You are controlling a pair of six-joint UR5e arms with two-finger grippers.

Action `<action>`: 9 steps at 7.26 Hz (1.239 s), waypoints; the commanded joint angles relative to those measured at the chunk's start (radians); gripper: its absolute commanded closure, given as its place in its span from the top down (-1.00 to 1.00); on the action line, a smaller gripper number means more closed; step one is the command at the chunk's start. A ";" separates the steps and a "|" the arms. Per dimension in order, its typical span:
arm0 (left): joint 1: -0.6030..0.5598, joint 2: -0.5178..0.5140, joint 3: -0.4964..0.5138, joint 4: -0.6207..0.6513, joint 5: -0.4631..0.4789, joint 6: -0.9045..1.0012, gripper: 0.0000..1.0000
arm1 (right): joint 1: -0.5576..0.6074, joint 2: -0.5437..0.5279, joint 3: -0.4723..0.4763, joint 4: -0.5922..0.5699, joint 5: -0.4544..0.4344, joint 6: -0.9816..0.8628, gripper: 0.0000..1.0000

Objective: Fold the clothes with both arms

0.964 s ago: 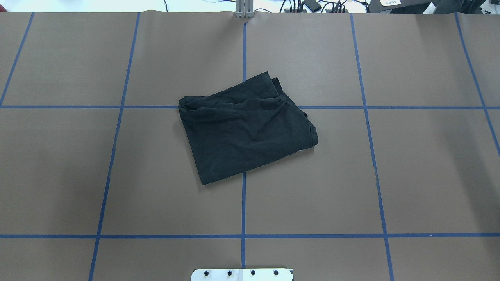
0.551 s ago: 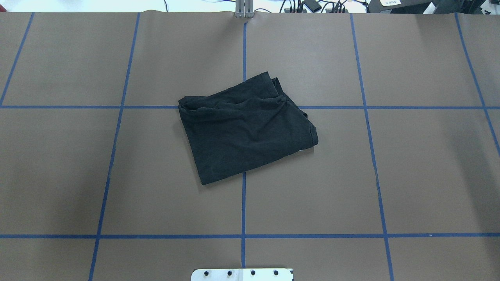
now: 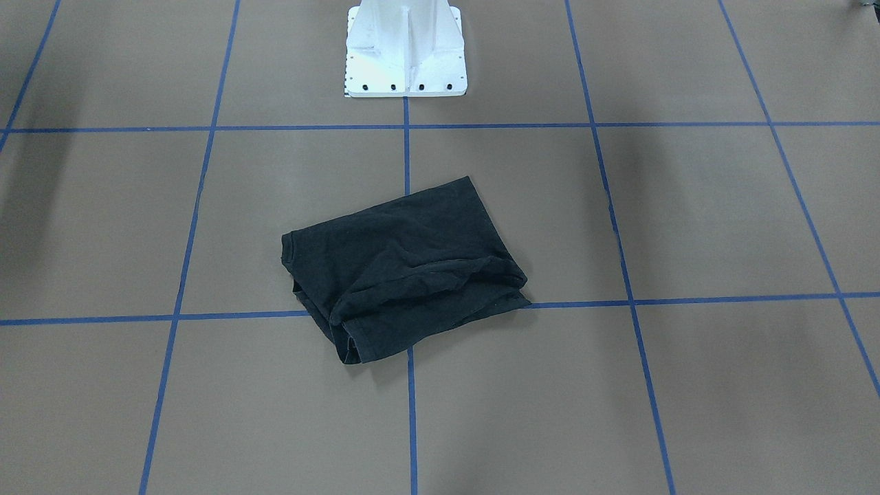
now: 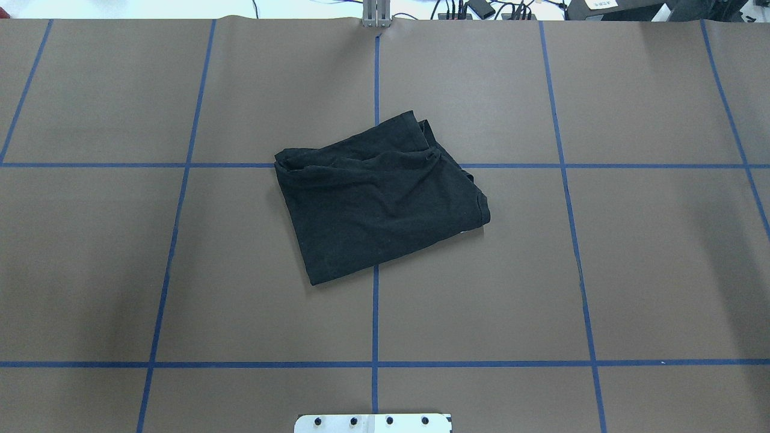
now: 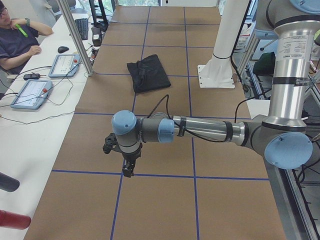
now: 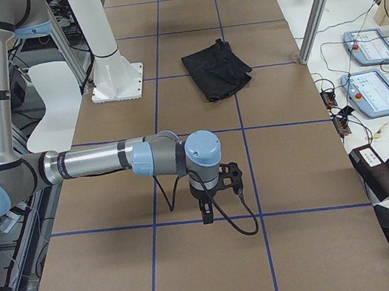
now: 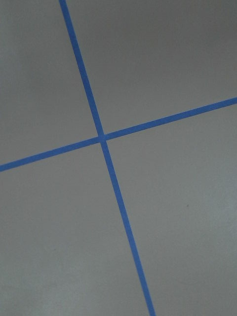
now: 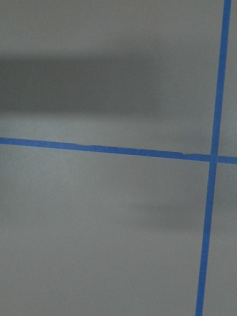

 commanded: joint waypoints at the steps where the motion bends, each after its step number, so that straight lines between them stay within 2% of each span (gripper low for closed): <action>1: 0.004 0.006 -0.022 0.000 0.004 -0.013 1.00 | 0.001 0.001 0.003 0.001 0.000 0.002 0.99; 4: 0.010 0.043 -0.038 -0.004 -0.008 -0.006 1.00 | -0.001 0.001 0.008 0.001 0.002 0.002 0.99; 9: 0.011 0.042 -0.043 -0.003 -0.006 -0.009 1.00 | 0.001 0.001 0.008 -0.001 0.003 0.002 1.00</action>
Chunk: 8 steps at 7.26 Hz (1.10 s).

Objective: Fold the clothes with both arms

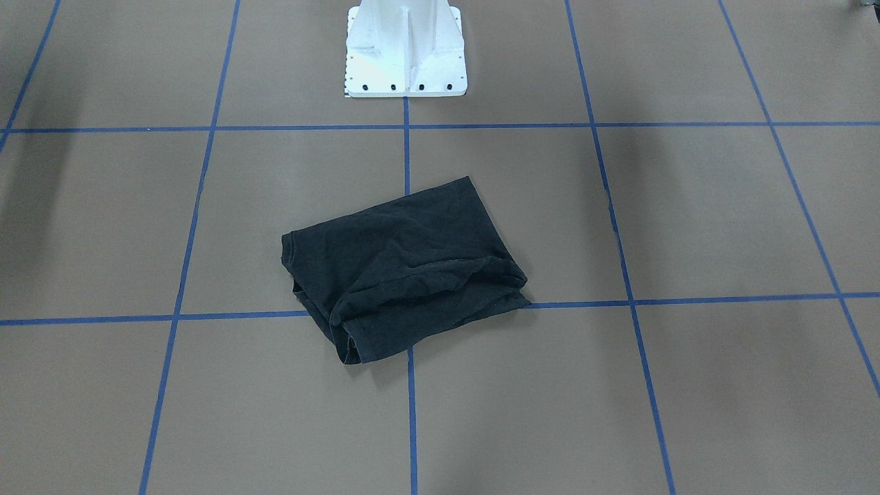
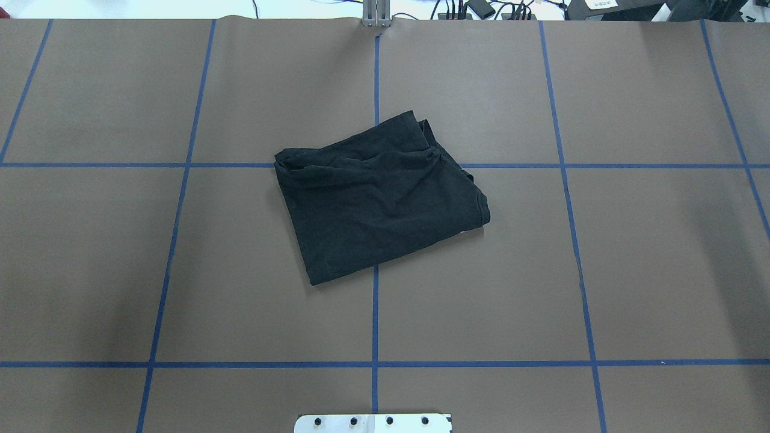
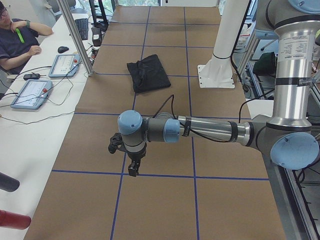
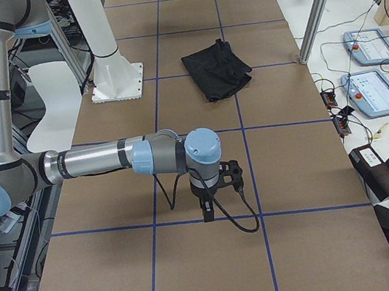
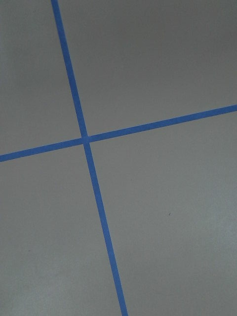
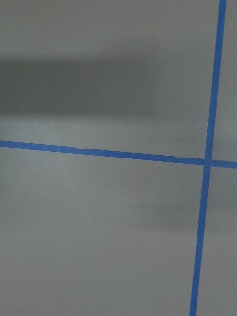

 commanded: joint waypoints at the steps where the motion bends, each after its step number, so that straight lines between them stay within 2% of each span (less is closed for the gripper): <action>1: 0.000 0.000 -0.002 -0.001 0.000 0.000 1.00 | -0.001 0.000 -0.001 -0.001 0.001 0.000 1.00; 4: 0.000 -0.001 -0.008 0.000 0.000 0.000 1.00 | 0.001 -0.003 -0.001 -0.001 0.036 0.000 0.99; 8: 0.000 -0.001 -0.008 0.000 0.000 -0.002 1.00 | 0.001 -0.005 0.001 -0.001 0.039 0.000 0.99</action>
